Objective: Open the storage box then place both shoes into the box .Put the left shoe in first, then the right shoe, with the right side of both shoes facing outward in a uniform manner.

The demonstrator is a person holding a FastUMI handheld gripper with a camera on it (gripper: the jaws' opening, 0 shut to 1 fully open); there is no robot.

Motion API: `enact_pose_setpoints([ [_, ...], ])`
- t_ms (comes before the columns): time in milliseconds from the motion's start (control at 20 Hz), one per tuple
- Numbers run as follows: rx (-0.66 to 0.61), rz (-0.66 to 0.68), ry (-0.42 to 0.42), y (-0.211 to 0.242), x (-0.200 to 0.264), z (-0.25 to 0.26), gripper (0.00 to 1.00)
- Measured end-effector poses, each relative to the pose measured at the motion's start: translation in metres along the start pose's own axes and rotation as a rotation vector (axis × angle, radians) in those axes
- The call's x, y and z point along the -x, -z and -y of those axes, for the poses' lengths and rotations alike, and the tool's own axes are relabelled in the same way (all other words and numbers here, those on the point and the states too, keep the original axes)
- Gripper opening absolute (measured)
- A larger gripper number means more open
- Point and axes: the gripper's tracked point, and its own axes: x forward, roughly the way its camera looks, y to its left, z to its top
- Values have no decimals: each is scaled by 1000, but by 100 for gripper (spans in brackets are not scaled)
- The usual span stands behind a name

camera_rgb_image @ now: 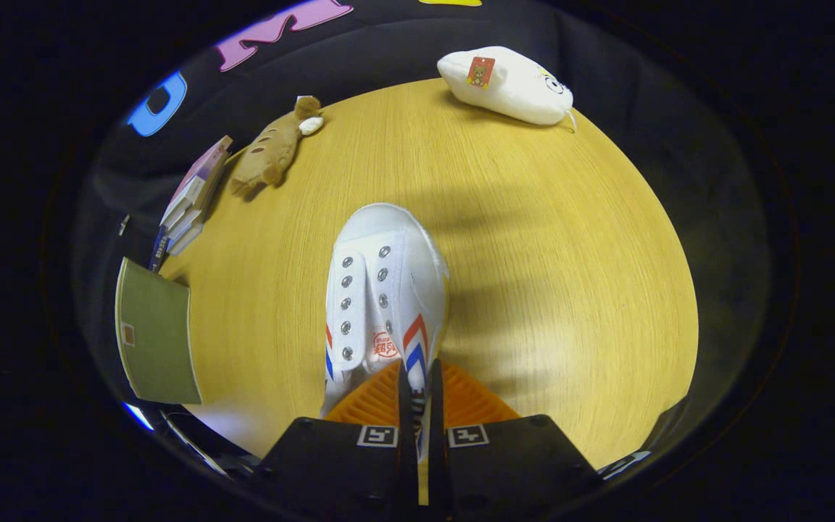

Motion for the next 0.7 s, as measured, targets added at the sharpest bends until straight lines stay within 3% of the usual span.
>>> enact_pose_setpoints([
  [300,-40,23,-23,5,36,-43,10],
  [700,-103,109,-108,-8,111,-159,10],
])
